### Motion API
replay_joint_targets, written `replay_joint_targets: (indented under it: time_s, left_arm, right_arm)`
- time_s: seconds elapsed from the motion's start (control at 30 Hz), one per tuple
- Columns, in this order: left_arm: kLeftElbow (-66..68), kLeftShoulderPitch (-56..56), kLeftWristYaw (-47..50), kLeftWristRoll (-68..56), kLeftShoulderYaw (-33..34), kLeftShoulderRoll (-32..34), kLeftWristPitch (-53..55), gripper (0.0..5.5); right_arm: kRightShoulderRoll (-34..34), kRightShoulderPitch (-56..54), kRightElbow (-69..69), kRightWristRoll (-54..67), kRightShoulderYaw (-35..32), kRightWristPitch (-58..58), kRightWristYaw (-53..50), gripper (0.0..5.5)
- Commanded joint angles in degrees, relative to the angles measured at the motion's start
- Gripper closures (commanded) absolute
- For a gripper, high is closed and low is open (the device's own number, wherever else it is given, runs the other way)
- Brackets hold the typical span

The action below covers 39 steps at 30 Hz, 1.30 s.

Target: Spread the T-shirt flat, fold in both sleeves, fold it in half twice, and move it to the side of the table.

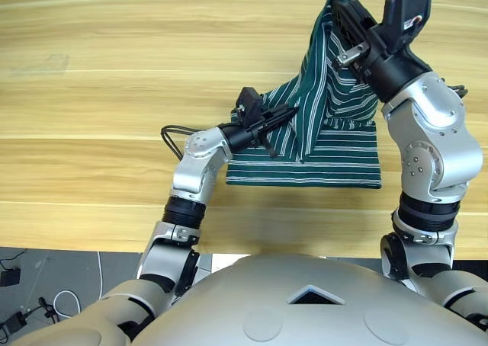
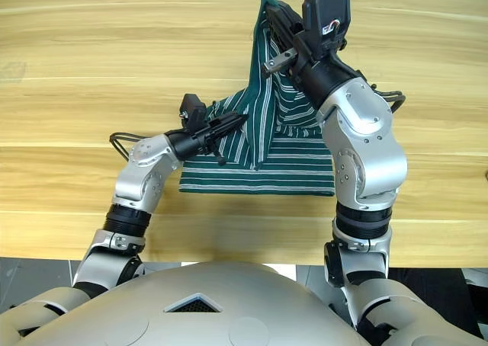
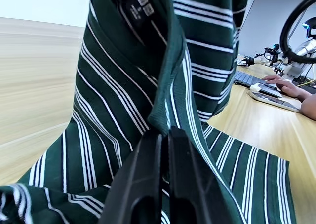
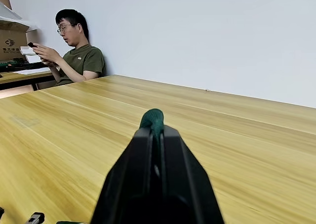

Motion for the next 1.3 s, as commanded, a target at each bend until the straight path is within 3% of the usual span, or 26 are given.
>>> replay_joint_targets:
  time_s: [0.03,0.23,0.43,0.6,0.83,1.07,1.2,1.3]
  left_arm:
    - [0.30,0.53,-0.21,0.09,0.51,0.00,-0.47,5.49]
    - [-4.88,1.31,1.81,-0.69,4.38,2.54,-0.52,5.49]
    - [-14.96,-3.20,6.86,-4.78,19.07,12.20,1.64,5.49]
    - [-23.00,-1.15,6.95,-6.98,24.34,19.56,5.62,5.49]
    - [-30.33,2.25,6.45,-5.97,24.15,24.92,9.72,5.49]
    - [-31.92,1.75,1.86,-4.57,19.51,29.41,10.38,5.49]
    - [-18.65,-16.78,-2.25,0.35,13.32,32.17,11.30,5.49]
    - [12.18,-44.91,0.85,11.60,7.03,28.83,5.51,5.49]
  right_arm:
    - [-0.09,0.70,0.64,-0.20,0.02,-0.90,-0.23,5.50]
    - [-0.57,0.70,2.15,-0.81,-0.45,-2.96,0.11,5.50]
    - [-5.00,0.11,5.15,-1.18,-0.82,-5.49,4.45,5.50]
    - [-9.78,0.97,5.61,-1.50,0.40,-6.72,9.80,5.50]
    - [-19.15,1.18,5.76,2.65,-0.97,-5.66,21.82,5.50]
    - [-19.40,-2.70,9.23,9.13,-6.32,-3.73,23.70,5.50]
    - [-18.34,-18.13,24.39,6.71,-5.82,-6.59,23.31,5.50]
    - [-14.16,-40.68,54.03,-1.72,-4.03,-20.65,17.36,5.50]
